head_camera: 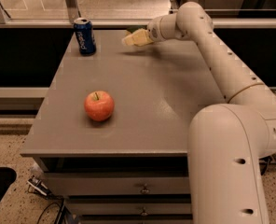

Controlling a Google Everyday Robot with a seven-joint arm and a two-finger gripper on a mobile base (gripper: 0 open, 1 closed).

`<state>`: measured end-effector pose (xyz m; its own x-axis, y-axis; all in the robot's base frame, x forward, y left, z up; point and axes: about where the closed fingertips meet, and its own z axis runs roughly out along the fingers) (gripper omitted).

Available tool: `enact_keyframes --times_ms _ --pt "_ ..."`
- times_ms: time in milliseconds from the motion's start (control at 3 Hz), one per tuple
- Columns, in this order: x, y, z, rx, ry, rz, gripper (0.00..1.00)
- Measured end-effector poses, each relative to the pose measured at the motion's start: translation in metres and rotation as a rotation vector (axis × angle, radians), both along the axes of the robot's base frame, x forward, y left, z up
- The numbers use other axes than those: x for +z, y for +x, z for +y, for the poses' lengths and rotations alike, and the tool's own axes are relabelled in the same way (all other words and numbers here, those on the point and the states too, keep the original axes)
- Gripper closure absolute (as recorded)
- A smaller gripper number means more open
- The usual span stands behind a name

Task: Move sponge near apple

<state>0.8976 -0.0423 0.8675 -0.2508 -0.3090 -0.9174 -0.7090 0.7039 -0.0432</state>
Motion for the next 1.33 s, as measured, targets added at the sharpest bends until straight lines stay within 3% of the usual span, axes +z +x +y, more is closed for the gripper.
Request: enact_keyframes --times_ms 333,667,1333 --pt "-0.0272 -0.0014 0.0041 -0.012 0.021 0.085 0.00" --pt "-0.0311 -0.0013 0.0073 -0.011 0.025 0.095 0.15" --pt "-0.0354 -0.0010 0.0129 -0.004 0.024 0.101 0.61"
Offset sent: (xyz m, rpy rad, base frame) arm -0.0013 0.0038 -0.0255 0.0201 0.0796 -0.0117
